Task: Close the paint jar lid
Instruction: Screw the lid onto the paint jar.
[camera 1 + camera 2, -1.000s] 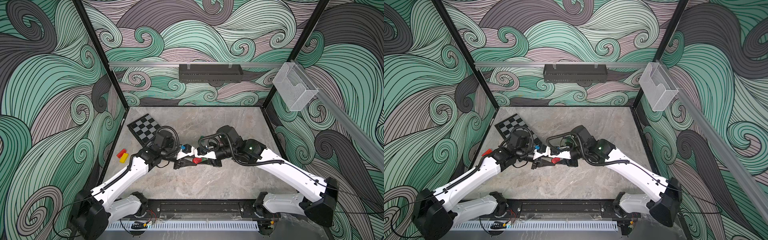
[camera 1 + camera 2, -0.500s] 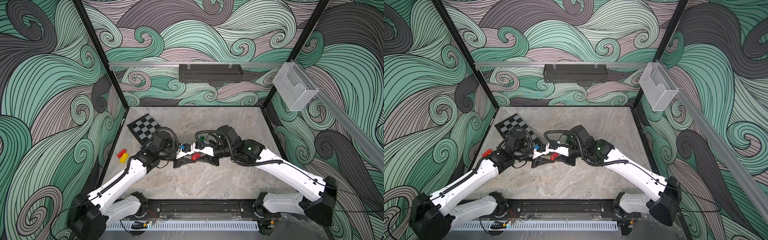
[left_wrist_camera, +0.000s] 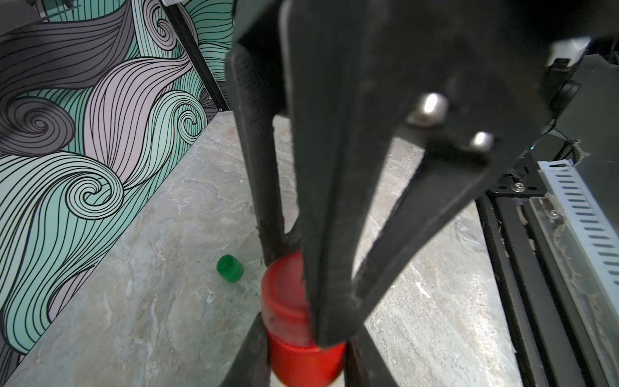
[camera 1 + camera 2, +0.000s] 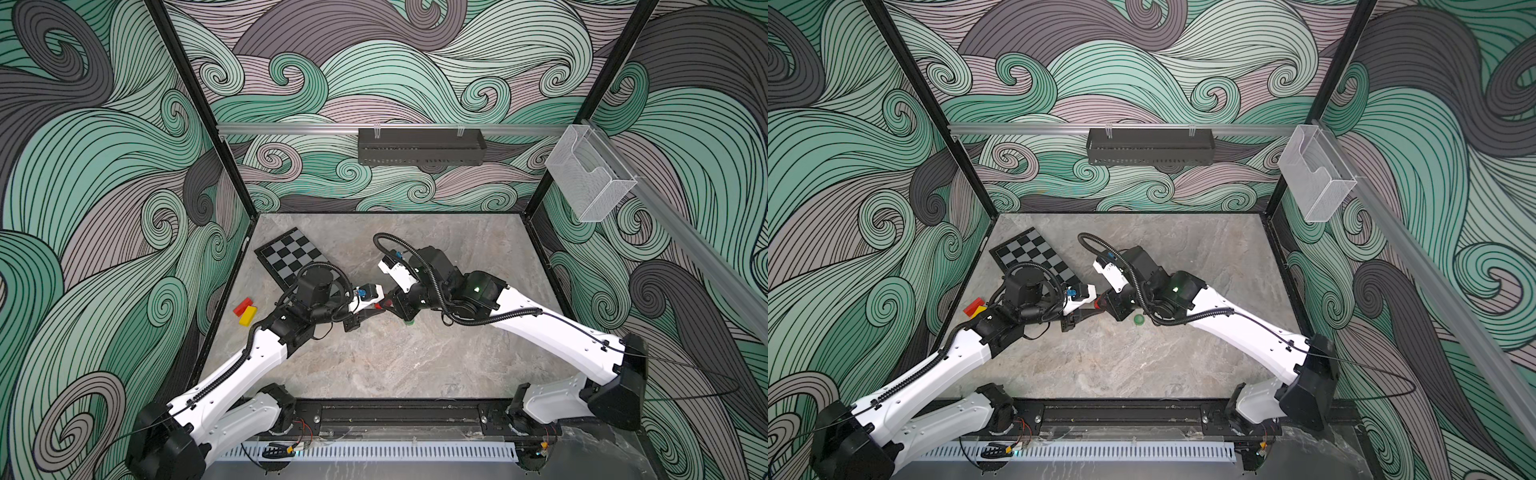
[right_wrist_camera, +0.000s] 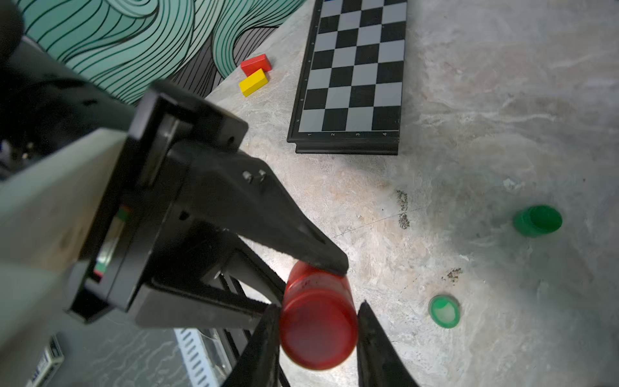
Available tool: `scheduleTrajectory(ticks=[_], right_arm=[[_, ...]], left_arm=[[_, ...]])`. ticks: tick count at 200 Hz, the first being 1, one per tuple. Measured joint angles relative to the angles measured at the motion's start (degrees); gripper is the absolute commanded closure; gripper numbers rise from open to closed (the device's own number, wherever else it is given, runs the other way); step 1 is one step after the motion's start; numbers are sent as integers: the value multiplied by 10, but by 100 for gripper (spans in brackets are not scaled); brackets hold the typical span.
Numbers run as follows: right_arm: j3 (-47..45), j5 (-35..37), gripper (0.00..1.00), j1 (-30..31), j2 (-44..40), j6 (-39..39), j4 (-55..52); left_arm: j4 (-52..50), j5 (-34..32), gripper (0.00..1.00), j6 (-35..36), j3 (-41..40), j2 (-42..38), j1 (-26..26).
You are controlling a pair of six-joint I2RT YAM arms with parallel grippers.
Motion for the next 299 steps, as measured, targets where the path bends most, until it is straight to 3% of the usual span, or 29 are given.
scheduleTrajectory(ticks=[42,78,95,127,158,188,232,268,299], right_arm=[[41,48,100,25,43,130,-45],[56,57,92,28,54,167,-59],[58,59,80,28,53,168,-62],[58,60,46,28,34,148,-63],[42,63,30,31,-23,87,-52],[6,70,23,21,-103,24,-30],[-65,23,2,-23,-175,-121,9],[-107,-80,2,-35,-212,-256,13],[-141,-144,18,-35,-229,-352,22]], left_arm=[[-7,-19,85,0,-14,-2,0],[-7,-25,85,0,-16,-2,0],[-5,-24,85,0,-16,-3,0],[15,-17,85,0,-15,-8,-2],[39,-9,85,-10,-11,-9,-3],[43,1,85,-19,-7,-7,-3],[8,78,85,-12,24,21,-3],[-56,166,86,17,59,52,-3],[-116,222,86,47,80,74,-3]])
